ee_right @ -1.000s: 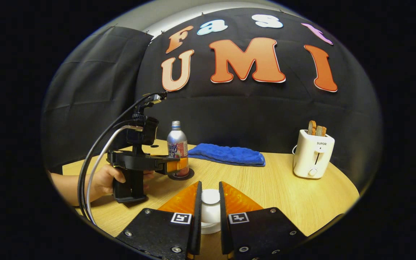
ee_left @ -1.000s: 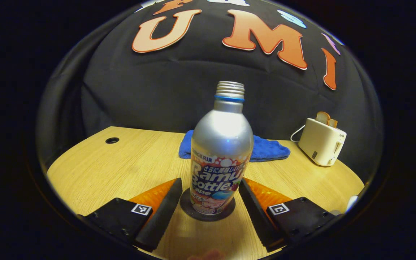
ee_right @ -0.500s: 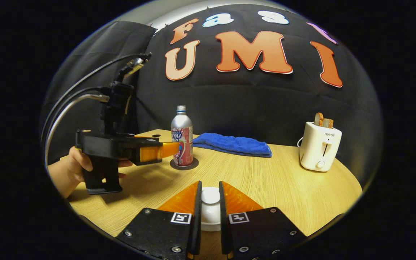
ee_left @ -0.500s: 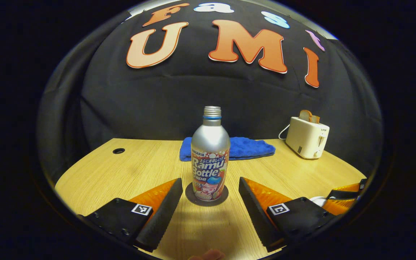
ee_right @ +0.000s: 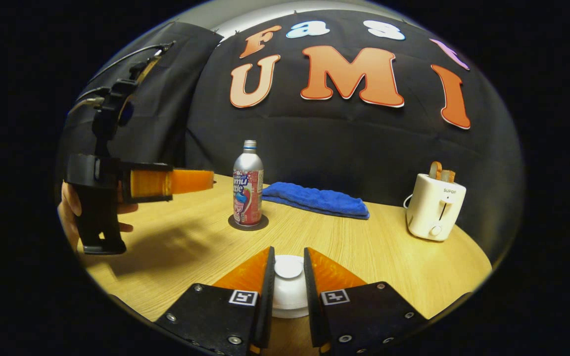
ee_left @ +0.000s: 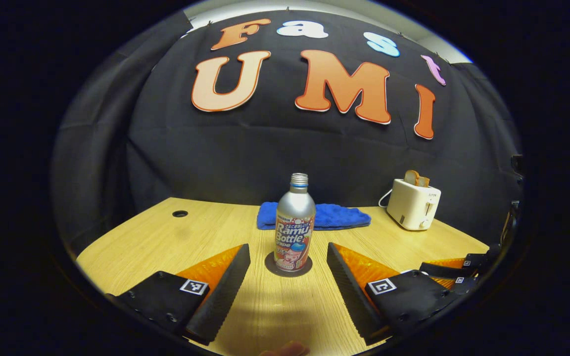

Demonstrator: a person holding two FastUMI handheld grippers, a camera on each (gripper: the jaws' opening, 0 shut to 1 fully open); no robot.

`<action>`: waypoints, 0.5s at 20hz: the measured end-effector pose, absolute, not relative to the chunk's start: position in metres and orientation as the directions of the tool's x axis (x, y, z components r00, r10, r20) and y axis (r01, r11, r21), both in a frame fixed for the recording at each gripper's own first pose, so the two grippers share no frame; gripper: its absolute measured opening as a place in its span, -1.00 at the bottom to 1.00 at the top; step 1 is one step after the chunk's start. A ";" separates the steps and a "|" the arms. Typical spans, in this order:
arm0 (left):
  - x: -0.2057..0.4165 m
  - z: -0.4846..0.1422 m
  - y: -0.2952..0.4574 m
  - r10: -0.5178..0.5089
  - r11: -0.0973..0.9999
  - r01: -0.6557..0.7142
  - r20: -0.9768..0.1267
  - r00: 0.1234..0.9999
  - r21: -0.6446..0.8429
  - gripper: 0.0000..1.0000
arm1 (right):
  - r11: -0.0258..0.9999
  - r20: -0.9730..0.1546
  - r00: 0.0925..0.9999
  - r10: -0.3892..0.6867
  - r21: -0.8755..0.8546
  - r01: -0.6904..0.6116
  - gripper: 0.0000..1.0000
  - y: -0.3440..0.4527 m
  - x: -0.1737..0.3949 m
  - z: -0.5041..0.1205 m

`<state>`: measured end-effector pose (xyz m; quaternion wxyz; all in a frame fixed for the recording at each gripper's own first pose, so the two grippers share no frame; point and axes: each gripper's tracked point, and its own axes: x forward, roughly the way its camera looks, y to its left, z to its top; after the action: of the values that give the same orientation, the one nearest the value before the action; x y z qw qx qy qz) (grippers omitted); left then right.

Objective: Open the teacup lid with one hand, grasp the water bottle and pour water into the teacup with the other hand; after pouring, place the water bottle on the coaster and then close the teacup lid.

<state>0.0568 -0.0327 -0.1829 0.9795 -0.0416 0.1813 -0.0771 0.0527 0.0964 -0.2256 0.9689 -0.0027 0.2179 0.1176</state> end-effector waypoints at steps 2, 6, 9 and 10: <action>0.049 -0.166 -0.024 -0.137 0.989 0.112 -0.308 0.942 -0.098 1.00 | 0.972 -0.428 0.875 0.228 0.042 -0.233 -0.17 0.096 0.052 -0.226; 0.031 -0.133 -0.008 -0.083 0.995 0.070 -0.224 0.971 -0.065 1.00 | 0.974 -0.410 0.886 0.218 0.032 -0.224 0.12 0.092 0.049 -0.213; 0.019 -0.108 -0.001 -0.050 0.997 0.040 -0.152 0.987 -0.067 0.94 | 0.976 -0.349 0.914 0.208 0.010 -0.219 0.38 0.090 0.047 -0.186; 0.016 -0.101 0.000 -0.044 0.997 0.036 -0.135 0.990 -0.062 1.00 | 0.977 -0.330 0.921 0.205 0.008 -0.215 0.36 0.088 0.046 -0.178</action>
<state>0.0156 0.0000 -0.1010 0.9970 -0.0298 0.0683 -0.0201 0.0456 0.0880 -0.1783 0.9801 -0.0139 0.1667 0.1071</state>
